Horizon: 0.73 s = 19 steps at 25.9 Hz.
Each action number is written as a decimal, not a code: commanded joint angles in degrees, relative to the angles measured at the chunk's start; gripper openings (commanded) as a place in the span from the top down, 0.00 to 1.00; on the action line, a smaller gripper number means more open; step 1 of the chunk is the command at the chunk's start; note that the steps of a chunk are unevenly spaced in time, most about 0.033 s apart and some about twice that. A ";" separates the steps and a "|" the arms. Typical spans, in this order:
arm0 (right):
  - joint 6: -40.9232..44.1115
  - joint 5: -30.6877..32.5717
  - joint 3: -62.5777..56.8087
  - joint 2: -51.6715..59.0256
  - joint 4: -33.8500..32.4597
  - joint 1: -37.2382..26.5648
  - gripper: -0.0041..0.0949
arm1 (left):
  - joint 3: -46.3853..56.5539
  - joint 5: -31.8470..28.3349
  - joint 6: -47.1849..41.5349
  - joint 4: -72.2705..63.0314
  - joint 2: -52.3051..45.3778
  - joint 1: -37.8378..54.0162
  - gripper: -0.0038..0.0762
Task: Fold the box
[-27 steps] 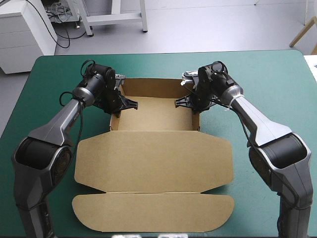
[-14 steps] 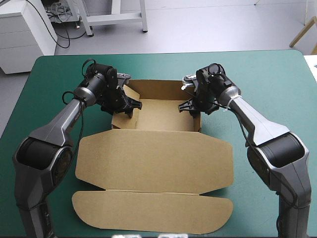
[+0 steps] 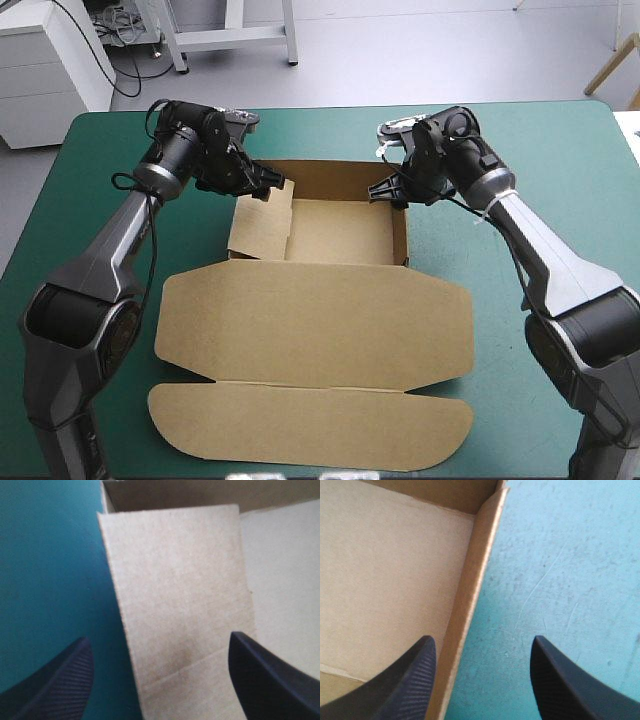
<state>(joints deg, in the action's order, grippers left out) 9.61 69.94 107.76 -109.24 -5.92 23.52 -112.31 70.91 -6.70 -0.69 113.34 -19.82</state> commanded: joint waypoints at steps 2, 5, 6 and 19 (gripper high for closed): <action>-0.47 -0.94 3.26 6.49 -1.07 -0.15 0.43 | -5.88 3.18 -0.04 0.01 -5.64 -0.19 0.28; -0.47 -0.94 3.26 7.93 -1.07 -0.15 0.43 | -8.28 3.18 -0.04 0.10 -7.33 -0.19 0.33; -0.47 -0.94 3.26 8.21 -1.07 -0.15 0.43 | -8.75 3.18 -0.04 0.10 -8.07 -0.19 0.37; 0.82 -0.94 3.05 2.87 1.72 -0.15 0.43 | 5.87 3.28 7.97 7.90 -23.84 -0.19 0.96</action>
<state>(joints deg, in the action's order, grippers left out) 10.47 70.53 109.18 -107.61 -3.87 23.52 -110.41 71.55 0.49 6.22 94.88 -19.82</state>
